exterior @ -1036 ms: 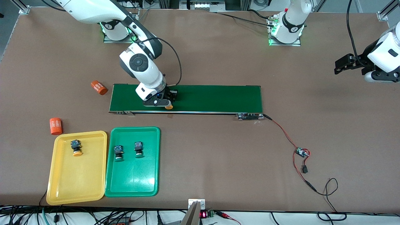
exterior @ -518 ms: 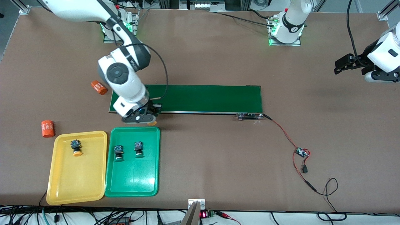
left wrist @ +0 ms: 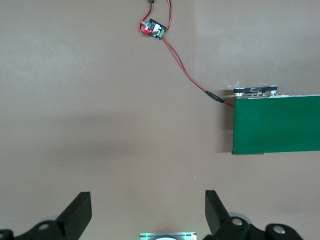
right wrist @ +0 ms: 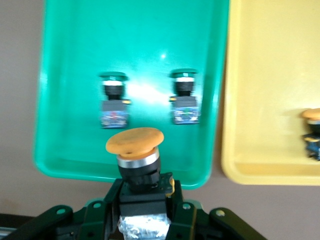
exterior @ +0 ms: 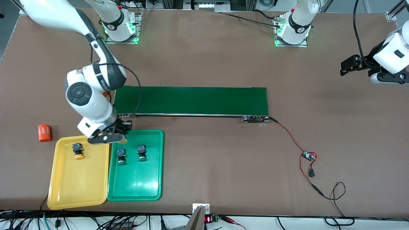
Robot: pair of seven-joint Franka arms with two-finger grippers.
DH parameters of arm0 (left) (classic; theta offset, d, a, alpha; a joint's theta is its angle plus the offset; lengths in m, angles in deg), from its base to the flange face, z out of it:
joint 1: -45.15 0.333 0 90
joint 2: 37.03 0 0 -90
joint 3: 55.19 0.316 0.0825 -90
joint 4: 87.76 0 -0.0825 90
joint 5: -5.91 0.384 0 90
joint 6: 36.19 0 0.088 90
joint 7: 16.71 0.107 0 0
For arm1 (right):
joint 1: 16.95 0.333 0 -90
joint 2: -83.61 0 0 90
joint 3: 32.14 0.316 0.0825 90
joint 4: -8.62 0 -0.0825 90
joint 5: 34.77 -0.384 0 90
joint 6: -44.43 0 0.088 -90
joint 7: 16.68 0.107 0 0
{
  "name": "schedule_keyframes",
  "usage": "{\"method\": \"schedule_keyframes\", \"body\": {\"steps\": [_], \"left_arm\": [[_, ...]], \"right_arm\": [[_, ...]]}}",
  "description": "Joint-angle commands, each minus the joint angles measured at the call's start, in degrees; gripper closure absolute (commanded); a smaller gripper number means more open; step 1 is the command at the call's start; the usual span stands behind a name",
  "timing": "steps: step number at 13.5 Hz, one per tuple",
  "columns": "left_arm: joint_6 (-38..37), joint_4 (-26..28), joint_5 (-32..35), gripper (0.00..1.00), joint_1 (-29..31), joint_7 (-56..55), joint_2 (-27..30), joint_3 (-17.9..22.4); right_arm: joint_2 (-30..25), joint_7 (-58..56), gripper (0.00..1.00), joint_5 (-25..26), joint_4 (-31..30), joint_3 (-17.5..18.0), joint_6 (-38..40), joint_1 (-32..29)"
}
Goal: Sort buttons by color to trays
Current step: 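Lower the yellow button into the yellow tray and open the right gripper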
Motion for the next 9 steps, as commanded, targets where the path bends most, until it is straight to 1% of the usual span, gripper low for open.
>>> {"method": "schedule_keyframes", "body": {"steps": [1, 3, 4, 7, 9], "left_arm": [[-1.09, -0.73, 1.31, 0.00, -0.40, 0.35, 0.36, -0.08], [-1.09, -0.73, 1.30, 0.00, -0.40, 0.26, 0.36, -0.16], [-1.09, -0.82, 1.30, 0.00, -0.40, 0.26, 0.36, -0.16], [-1.79, -1.79, 1.30, 0.00, -0.40, 0.26, 0.27, -0.07], [-1.88, -1.96, 1.30, 0.00, -0.40, 0.26, 0.27, -0.07]], "right_arm": [[3.31, -5.79, 0.90, 1.49, 2.97, -3.03, -1.11, -0.05], [4.62, -6.34, 0.90, 6.74, 3.06, -4.27, -1.91, -0.05], [5.07, -6.33, 0.90, 7.81, 3.06, -5.23, -2.17, -0.14], [7.08, -6.60, 0.90, 8.09, 3.06, -8.92, -5.50, -0.58], [9.19, -6.60, 0.90, 7.73, 3.06, -9.37, -9.27, -2.85]]}}
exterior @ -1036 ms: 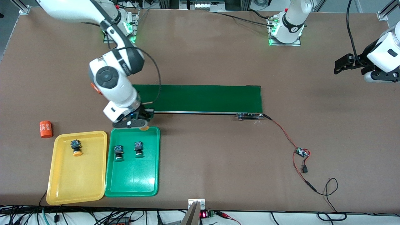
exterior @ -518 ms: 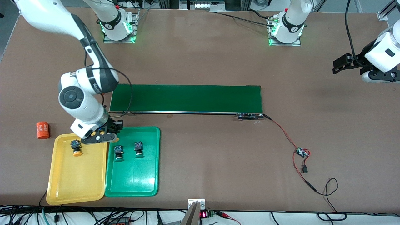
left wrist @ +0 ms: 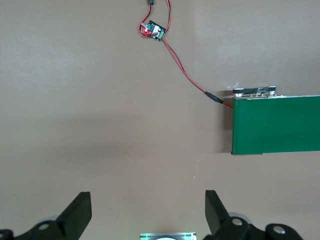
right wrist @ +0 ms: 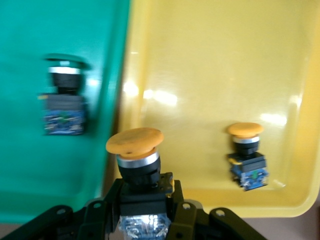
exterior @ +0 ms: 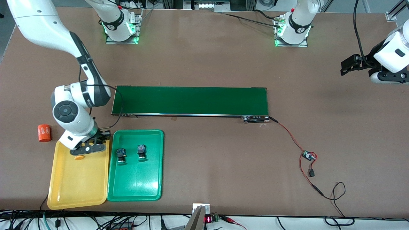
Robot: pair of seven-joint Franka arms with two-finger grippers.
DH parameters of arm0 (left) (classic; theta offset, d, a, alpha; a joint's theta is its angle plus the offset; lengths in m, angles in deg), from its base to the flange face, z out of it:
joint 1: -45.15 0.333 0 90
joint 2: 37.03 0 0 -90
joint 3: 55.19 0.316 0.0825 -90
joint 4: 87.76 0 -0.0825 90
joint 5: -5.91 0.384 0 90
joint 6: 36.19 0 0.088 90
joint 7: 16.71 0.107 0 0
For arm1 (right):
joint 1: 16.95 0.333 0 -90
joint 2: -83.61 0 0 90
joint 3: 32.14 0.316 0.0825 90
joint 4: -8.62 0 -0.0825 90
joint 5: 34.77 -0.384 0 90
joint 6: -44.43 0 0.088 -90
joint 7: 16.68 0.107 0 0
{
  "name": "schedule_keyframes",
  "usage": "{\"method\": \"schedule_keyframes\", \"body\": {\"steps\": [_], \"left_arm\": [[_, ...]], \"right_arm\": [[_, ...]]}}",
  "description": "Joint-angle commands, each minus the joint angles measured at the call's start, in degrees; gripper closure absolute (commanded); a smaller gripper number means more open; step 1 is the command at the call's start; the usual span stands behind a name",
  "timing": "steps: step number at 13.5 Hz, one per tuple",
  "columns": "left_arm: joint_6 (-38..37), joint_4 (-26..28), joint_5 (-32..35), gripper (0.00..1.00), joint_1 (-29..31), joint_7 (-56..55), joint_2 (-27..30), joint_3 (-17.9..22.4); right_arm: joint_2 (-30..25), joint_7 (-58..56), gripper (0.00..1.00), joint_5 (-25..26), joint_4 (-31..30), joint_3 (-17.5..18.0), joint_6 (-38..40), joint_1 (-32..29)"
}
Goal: Sort buttons by color to trays
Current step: 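Lower the yellow button into the yellow tray and open the right gripper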
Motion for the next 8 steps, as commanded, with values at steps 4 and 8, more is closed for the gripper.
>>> {"method": "schedule_keyframes", "body": {"steps": [4, 8], "left_arm": [[-1.48, -1.35, 1.30, 0.00, -0.35, 0.26, 0.23, -0.29], [-1.48, -1.35, 1.30, 0.00, -0.35, 0.26, 0.15, -0.29]], "right_arm": [[6.46, -8.59, 0.89, 0.69, 1.48, -0.22, -11.05, -7.48], [6.91, -8.87, 0.79, 0.52, 1.57, -0.22, -12.48, -7.67]]}}
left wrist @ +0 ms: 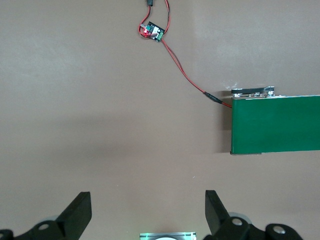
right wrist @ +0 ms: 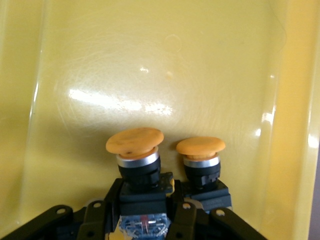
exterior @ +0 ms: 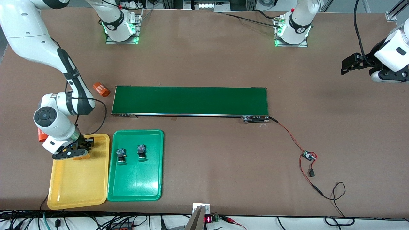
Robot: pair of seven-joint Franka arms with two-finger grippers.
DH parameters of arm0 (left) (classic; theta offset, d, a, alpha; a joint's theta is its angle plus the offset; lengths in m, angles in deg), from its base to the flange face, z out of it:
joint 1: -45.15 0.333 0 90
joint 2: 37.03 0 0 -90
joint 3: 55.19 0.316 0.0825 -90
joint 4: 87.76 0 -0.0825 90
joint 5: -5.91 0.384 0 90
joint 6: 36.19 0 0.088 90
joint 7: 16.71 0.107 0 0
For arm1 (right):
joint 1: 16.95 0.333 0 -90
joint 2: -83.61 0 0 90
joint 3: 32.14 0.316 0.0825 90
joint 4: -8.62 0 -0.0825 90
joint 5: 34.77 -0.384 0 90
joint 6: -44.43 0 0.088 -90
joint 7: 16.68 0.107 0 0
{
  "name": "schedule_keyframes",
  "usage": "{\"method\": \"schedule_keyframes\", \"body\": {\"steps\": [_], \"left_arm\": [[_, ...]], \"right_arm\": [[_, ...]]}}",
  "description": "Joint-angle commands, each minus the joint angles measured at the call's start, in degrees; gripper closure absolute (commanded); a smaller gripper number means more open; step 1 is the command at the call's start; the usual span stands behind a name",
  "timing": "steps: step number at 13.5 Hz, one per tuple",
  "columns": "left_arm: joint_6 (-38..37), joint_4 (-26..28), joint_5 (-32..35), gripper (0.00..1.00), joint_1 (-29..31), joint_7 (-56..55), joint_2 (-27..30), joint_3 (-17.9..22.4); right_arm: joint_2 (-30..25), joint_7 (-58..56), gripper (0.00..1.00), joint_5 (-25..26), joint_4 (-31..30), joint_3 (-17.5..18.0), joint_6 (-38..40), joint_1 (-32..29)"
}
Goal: Sort buttons by color to trays
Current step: 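Lower the yellow button into the yellow tray and open the right gripper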
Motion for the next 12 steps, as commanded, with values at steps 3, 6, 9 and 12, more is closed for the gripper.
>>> {"method": "schedule_keyframes", "body": {"steps": [3, 6, 9, 12], "left_arm": [[-1.29, -0.98, 1.31, 0.00, -0.28, 0.26, 0.12, -0.18], [-1.29, -0.98, 1.31, 0.00, -0.28, 0.26, 0.12, -0.27], [-1.81, -0.98, 1.31, 0.00, -0.28, 0.26, 0.21, -0.27], [-1.99, -1.07, 1.31, 0.00, -0.28, 0.17, 0.21, -0.35]], "right_arm": [[0.15, 0.37, 0.10, 0.16, 1.27, 0.84, 0.26, 0.12], [-0.37, 0.20, 0.00, 0.07, 1.27, 1.18, 0.60, 0.30], [-2.21, 0.20, 0.00, -1.33, 1.19, 1.71, 3.49, 0.56], [-7.04, 0.29, 0.00, -4.66, 1.27, 4.17, 13.58, 0.47]]}}
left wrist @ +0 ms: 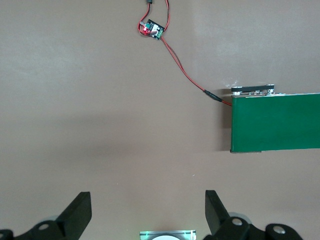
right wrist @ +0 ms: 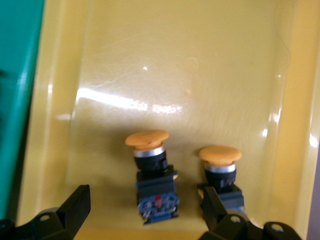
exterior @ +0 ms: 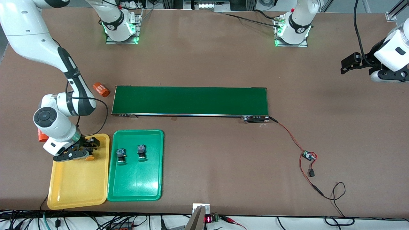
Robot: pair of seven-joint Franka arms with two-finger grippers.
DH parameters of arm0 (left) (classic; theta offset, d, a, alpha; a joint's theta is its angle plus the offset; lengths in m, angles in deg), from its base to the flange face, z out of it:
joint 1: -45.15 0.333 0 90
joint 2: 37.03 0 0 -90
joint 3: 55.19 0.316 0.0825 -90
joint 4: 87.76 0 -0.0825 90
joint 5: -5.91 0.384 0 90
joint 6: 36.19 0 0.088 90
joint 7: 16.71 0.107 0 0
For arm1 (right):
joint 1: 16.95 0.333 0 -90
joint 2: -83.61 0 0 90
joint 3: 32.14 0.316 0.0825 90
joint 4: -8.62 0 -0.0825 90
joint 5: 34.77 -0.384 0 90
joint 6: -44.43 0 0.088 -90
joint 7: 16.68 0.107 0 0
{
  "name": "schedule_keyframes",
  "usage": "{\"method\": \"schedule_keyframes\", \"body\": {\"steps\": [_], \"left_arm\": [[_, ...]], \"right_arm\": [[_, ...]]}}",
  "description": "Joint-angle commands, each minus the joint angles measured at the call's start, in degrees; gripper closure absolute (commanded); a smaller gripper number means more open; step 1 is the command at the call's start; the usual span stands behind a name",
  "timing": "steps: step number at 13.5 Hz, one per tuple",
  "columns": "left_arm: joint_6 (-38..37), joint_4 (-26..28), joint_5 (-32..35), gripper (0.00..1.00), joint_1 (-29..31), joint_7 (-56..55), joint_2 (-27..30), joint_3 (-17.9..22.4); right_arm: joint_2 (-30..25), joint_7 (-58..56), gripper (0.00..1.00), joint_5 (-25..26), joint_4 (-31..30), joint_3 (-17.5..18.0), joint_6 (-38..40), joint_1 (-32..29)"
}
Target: Sort buttons by color to trays
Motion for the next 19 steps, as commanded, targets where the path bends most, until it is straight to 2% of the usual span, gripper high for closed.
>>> {"method": "schedule_keyframes", "body": {"steps": [1, 3, 5, 8, 10, 12, 15, 19], "left_arm": [[-1.51, -1.05, 1.30, 0.00, -0.27, 0.17, 0.21, -0.27], [-1.51, -1.40, 1.30, 0.00, -0.27, 0.26, 0.12, -0.27], [-1.51, -1.58, 1.30, 0.00, -0.27, 0.26, -0.05, -0.18], [-1.51, -1.76, 1.30, 0.00, -0.27, 0.17, -0.14, -0.09], [-1.60, -1.76, 1.30, 0.00, -0.27, 0.43, -0.05, -0.09], [-2.04, -1.76, 1.30, 0.00, -0.18, 0.35, -0.05, 0.00], [-1.95, -1.76, 1.30, 0.00, -0.27, 0.26, -0.05, -0.09], [-2.04, -1.84, 1.30, 0.00, -0.27, 0.26, -0.14, -0.09]], "right_arm": [[-6.75, 0.17, 0.00, -4.80, -0.68, 1.77, 10.70, 0.02], [-10.88, 0.08, 0.00, -7.79, 0.54, 3.00, 19.48, 0.20], [-14.04, 0.08, 0.00, -11.39, 4.49, 3.18, 30.55, 1.77], [-18.35, -1.05, 0.00, -16.31, 8.46, 0.20, 42.79, 3.98], [-23.62, -5.00, 0.00, -19.14, 8.29, -0.77, 45.10, 4.15], [-26.44, -4.93, 0.00, -18.97, 8.29, -1.13, 47.82, 4.94], [-31.89, -4.49, 0.00, -18.53, 6.62, -3.67, 48.71, 6.17], [-35.68, -4.23, 0.00, -20.19, 5.57, -6.40, 56.61, 7.39]]}}
